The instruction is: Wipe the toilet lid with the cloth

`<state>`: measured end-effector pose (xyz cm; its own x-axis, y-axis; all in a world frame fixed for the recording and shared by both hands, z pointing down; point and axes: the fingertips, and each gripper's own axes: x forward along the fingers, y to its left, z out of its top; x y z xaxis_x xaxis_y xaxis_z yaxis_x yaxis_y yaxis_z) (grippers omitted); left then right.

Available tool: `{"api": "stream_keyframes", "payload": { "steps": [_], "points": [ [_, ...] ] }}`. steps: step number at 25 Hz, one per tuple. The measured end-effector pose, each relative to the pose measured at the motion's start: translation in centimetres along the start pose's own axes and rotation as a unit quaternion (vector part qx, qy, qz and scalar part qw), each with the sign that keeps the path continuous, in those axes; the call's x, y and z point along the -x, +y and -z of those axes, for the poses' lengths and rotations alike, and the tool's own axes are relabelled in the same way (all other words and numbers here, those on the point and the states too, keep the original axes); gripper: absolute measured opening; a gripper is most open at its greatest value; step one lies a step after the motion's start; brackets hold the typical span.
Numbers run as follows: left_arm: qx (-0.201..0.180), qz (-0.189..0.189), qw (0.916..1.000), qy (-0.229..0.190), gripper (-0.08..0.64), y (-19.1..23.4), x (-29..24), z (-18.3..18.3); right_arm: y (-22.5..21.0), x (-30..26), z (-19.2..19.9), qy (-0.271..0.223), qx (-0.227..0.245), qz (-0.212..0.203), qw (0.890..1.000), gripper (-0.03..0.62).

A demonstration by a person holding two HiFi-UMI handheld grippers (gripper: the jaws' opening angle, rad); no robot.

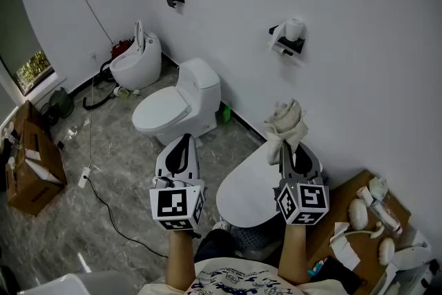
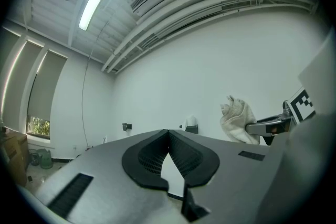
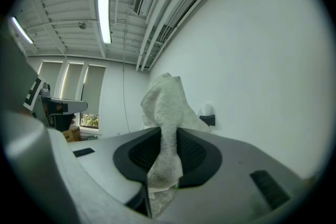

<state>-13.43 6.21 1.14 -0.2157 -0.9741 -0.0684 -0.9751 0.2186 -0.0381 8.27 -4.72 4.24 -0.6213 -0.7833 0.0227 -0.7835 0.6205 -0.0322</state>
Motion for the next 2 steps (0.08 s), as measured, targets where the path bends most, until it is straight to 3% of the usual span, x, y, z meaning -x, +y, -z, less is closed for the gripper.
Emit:
{"api": "stream_keyframes", "payload": {
  "steps": [2],
  "points": [
    [0.0,0.001,1.0,0.0,0.003,0.05,0.08,0.04,0.08,0.05,0.05,-0.001,-0.001,0.001,1.0,0.078]
  ]
}}
